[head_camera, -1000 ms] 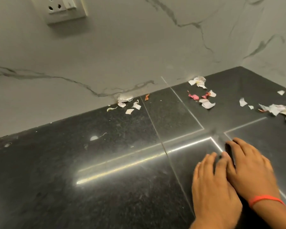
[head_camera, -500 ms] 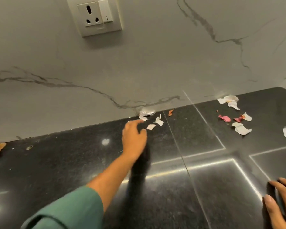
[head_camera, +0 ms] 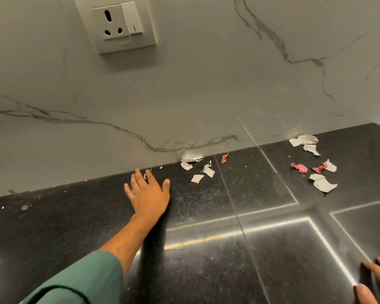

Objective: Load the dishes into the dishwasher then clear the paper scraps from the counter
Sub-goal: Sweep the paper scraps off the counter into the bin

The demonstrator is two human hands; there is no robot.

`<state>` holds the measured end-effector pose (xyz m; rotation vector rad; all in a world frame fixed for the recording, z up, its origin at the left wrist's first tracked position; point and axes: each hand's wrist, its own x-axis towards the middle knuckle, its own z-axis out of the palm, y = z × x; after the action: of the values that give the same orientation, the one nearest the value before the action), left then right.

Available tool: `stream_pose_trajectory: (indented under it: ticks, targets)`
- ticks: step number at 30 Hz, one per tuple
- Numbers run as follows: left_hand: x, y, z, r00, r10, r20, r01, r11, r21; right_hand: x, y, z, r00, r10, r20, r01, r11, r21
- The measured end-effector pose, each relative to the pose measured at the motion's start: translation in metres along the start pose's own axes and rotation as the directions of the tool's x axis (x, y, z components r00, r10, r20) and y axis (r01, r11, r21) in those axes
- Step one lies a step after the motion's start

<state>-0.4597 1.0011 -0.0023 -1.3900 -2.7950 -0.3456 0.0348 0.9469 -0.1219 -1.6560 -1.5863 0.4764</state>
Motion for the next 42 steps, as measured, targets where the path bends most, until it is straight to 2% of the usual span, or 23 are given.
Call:
stream_pose_trajectory:
  ticks: [2,6,9,12,13,16,17,18,19,20,22,23,26,28,30,32,34,35,36,37,38,40,42]
  targets:
    - [-0.004,0.007,0.002,0.995,0.092,-0.048,-0.093,0.996,-0.008,0.002,-0.018,-0.01,0.997,-0.075,0.029,0.077,0.992,-0.105]
    - [-0.005,0.046,0.006,0.95,0.309,-0.032,-0.311,0.941,-0.133,0.006,-0.034,-0.02,0.997,-0.082,0.007,0.082,0.981,-0.174]
    - [0.005,0.078,0.017,0.943,0.328,0.065,-0.299,0.914,-0.275,0.005,-0.034,-0.026,0.996,-0.091,0.017,0.092,0.98,-0.175]
    - [-0.001,0.103,0.025,0.904,0.426,0.045,-0.405,0.884,-0.233,0.005,-0.039,-0.03,0.994,-0.106,0.02,0.108,0.977,-0.182]
    - [-0.011,0.109,0.024,0.853,0.52,0.036,-0.498,0.834,-0.237,0.005,-0.041,-0.03,0.993,-0.114,0.02,0.116,0.974,-0.193]
    - [-0.054,0.119,0.018,0.591,0.806,0.049,-0.758,0.575,-0.308,0.006,-0.054,-0.032,0.992,-0.128,0.018,0.128,0.967,-0.222]
    - [-0.064,0.119,0.017,0.536,0.844,0.032,-0.793,0.516,-0.324,0.007,-0.058,-0.032,0.992,-0.125,0.019,0.126,0.966,-0.225]
    - [-0.067,0.118,0.019,0.529,0.848,-0.02,-0.804,0.494,-0.33,0.007,-0.062,-0.033,0.993,-0.119,0.02,0.121,0.966,-0.228]
    - [-0.063,0.117,0.02,0.576,0.814,-0.077,-0.782,0.521,-0.343,0.006,-0.066,-0.034,0.993,-0.113,0.027,0.116,0.965,-0.235]
    - [-0.055,0.116,0.023,0.659,0.744,-0.113,-0.725,0.587,-0.36,0.006,-0.071,-0.035,0.994,-0.104,0.033,0.109,0.965,-0.24]
    - [-0.026,0.113,0.029,0.816,0.568,-0.109,-0.568,0.75,-0.338,0.007,-0.08,-0.037,0.994,-0.094,0.05,0.103,0.963,-0.247]
    - [-0.011,0.111,0.031,0.866,0.491,-0.091,-0.494,0.815,-0.304,0.006,-0.083,-0.038,0.994,-0.093,0.058,0.105,0.962,-0.251]
    - [0.017,0.116,0.035,0.933,0.359,-0.031,-0.356,0.902,-0.243,0.005,-0.091,-0.04,0.992,-0.103,0.069,0.117,0.957,-0.263]
    - [0.019,0.129,0.038,0.917,0.398,-0.019,-0.393,0.895,-0.212,0.004,-0.095,-0.044,0.99,-0.117,0.082,0.135,0.953,-0.27]
    - [0.006,0.146,0.036,0.83,0.558,0.006,-0.547,0.817,-0.181,0.004,-0.098,-0.046,0.989,-0.121,0.089,0.142,0.947,-0.289]
    - [-0.02,0.162,0.034,0.645,0.762,0.052,-0.735,0.638,-0.231,0.004,-0.099,-0.047,0.989,-0.114,0.097,0.138,0.943,-0.304]
    - [-0.051,0.173,0.032,0.453,0.889,0.06,-0.83,0.446,-0.335,0.004,-0.102,-0.046,0.991,-0.098,0.092,0.121,0.949,-0.292]
    - [-0.063,0.178,0.032,0.394,0.918,0.038,-0.843,0.378,-0.384,0.004,-0.101,-0.047,0.992,-0.089,0.088,0.112,0.949,-0.293]
    - [-0.069,0.183,0.033,0.378,0.926,-0.005,-0.843,0.341,-0.417,0.003,-0.101,-0.048,0.993,-0.081,0.085,0.103,0.949,-0.298]
    - [-0.067,0.188,0.035,0.405,0.913,-0.052,-0.829,0.343,-0.442,0.003,-0.101,-0.048,0.994,-0.074,0.085,0.097,0.948,-0.303]
    - [-0.058,0.193,0.038,0.471,0.877,-0.095,-0.804,0.382,-0.455,0.002,-0.102,-0.049,0.994,-0.064,0.087,0.087,0.948,-0.306]
    - [-0.025,0.201,0.043,0.643,0.754,-0.135,-0.722,0.538,-0.435,0.002,-0.104,-0.05,0.995,-0.055,0.087,0.081,0.944,-0.319]
    - [0.012,0.203,0.047,0.749,0.653,-0.116,-0.649,0.685,-0.332,0.0,-0.105,-0.053,0.995,-0.061,0.081,0.084,0.938,-0.335]
